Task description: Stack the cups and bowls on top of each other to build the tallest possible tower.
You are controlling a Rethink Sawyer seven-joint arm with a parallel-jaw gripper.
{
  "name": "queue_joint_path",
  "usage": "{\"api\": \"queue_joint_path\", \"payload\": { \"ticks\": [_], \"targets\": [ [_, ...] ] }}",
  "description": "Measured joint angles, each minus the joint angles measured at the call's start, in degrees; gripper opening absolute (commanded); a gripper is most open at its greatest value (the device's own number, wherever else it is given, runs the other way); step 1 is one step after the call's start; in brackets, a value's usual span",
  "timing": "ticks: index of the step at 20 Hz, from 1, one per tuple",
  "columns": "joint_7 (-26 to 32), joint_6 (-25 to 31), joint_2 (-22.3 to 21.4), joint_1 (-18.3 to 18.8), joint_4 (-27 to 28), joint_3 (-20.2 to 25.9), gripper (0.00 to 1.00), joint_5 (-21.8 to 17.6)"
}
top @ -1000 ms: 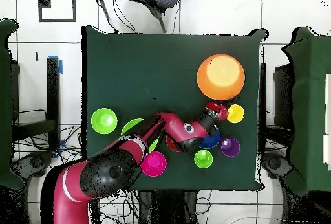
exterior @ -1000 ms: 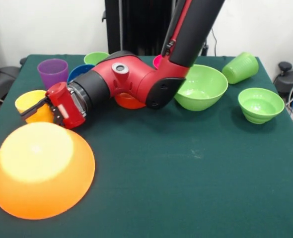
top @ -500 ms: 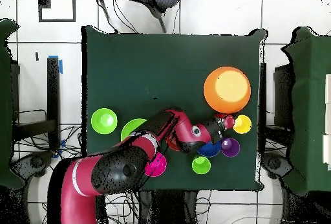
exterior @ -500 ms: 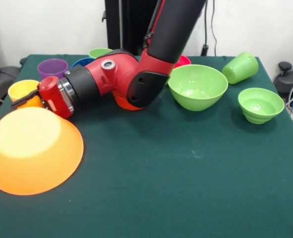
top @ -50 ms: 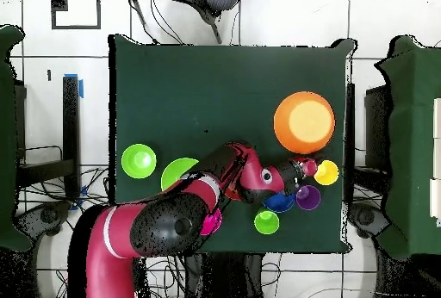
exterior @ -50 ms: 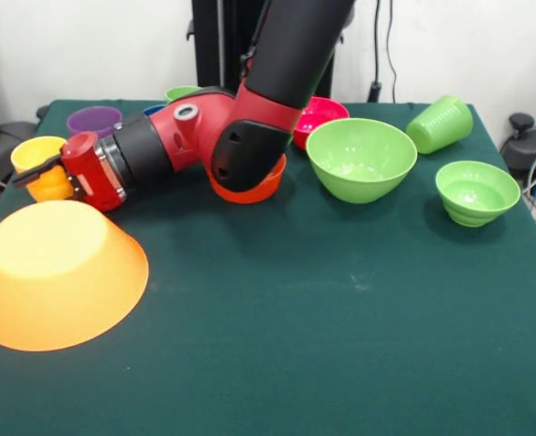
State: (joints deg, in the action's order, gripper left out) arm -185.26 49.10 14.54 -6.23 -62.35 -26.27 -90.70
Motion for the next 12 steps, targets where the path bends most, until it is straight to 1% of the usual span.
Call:
{"api": "queue_joint_path", "payload": {
  "ticks": [4,7,9,10,12],
  "targets": [
    [0.0,-1.2,-1.3,1.2,-0.4,0.3,1.0,1.6],
    [0.3,-2.9,-3.6,3.8,-1.0,1.0,1.0,4.0],
    [0.8,-3.2,-4.2,4.7,-1.1,1.3,1.0,4.6],
    [2.1,-3.4,-5.6,6.4,-1.3,1.9,1.0,5.8],
    [3.1,-3.5,-6.4,7.4,-1.4,2.3,1.0,6.5]
  ]
}}
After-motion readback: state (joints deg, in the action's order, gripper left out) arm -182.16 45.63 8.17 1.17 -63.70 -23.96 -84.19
